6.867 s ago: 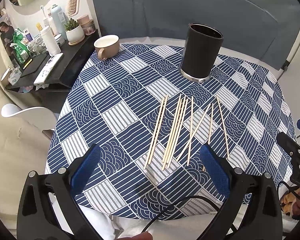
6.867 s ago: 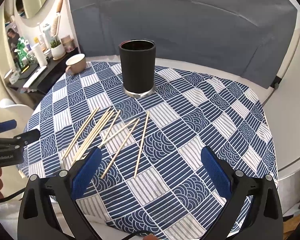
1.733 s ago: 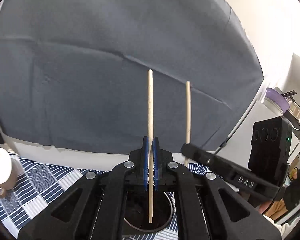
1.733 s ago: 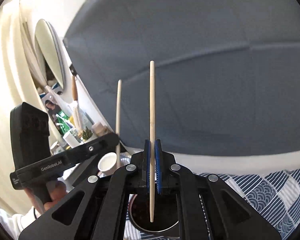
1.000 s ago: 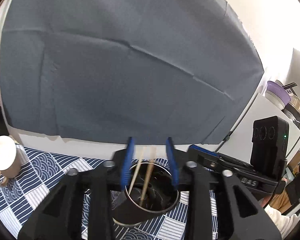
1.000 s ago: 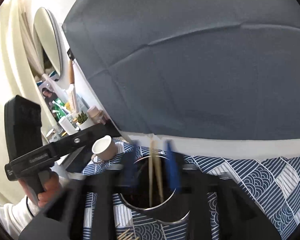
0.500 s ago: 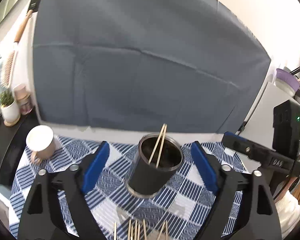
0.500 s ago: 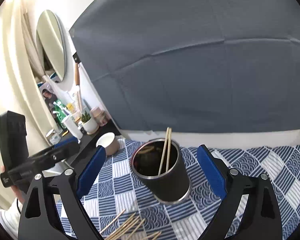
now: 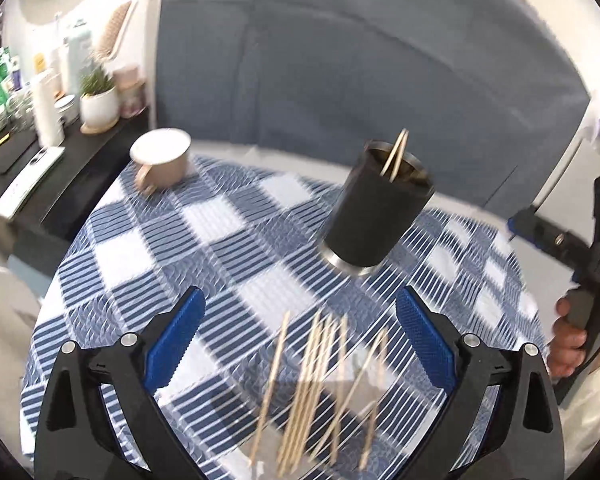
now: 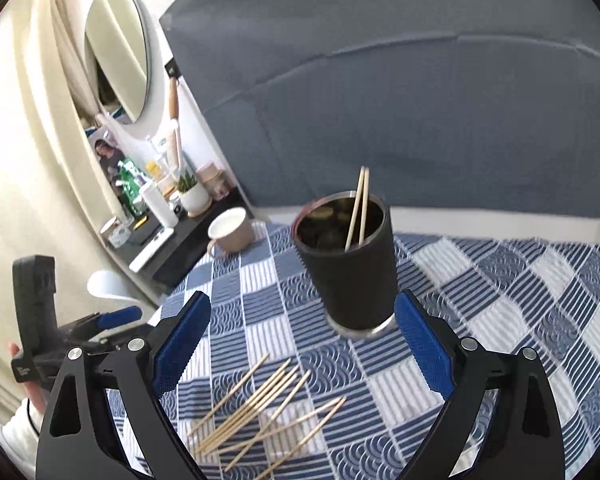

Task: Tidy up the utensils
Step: 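Withdraw both tools from the holder back toward the remaining sticks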

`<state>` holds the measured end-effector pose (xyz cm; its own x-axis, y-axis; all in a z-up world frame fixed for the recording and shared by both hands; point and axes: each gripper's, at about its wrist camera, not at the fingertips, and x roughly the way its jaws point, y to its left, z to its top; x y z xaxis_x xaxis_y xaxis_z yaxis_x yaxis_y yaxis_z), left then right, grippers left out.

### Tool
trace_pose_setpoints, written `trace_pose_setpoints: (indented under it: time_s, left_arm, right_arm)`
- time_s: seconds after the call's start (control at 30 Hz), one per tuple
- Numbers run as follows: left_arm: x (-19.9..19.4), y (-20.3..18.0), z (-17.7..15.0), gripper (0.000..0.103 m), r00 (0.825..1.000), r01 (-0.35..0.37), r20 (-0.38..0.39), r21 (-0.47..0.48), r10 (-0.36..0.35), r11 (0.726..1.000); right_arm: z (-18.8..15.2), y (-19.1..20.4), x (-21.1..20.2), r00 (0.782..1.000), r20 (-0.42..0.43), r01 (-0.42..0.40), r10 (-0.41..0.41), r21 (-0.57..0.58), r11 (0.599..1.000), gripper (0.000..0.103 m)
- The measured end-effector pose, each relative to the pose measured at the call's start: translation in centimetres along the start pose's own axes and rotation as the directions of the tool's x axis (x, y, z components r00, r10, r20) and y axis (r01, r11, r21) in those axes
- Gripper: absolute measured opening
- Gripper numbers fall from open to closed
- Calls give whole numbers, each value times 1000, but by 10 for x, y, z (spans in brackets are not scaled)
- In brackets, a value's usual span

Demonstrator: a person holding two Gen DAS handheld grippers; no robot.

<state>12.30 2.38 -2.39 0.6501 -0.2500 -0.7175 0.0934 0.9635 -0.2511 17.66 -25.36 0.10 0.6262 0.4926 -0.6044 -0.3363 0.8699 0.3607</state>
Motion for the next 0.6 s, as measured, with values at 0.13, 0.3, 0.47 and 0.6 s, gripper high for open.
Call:
trace_pose_setpoints:
  time_s: [0.13,0.3,0.47,0.6]
  left_arm:
    - [7,14,-18,94,999,1,-46,-12,-2,1000]
    - [22,25,-29,94,994,19,-107,22,-16,1000]
    - [44,32,-30,94,983,53,-177,93,-36,994]
    - [64,38,-31,94,968,89,-243,134,-55,987]
  right_arm:
    - [-18,3,7,999,-44,28,-28,12,1000,89]
    - [-37,4,17,992,-91,90,-86,31,995,89]
    - [-53,4,28,979,-130,168,-156,85,982,89]
    - [-70,6,40,964,-176,221,-199,117,968,89]
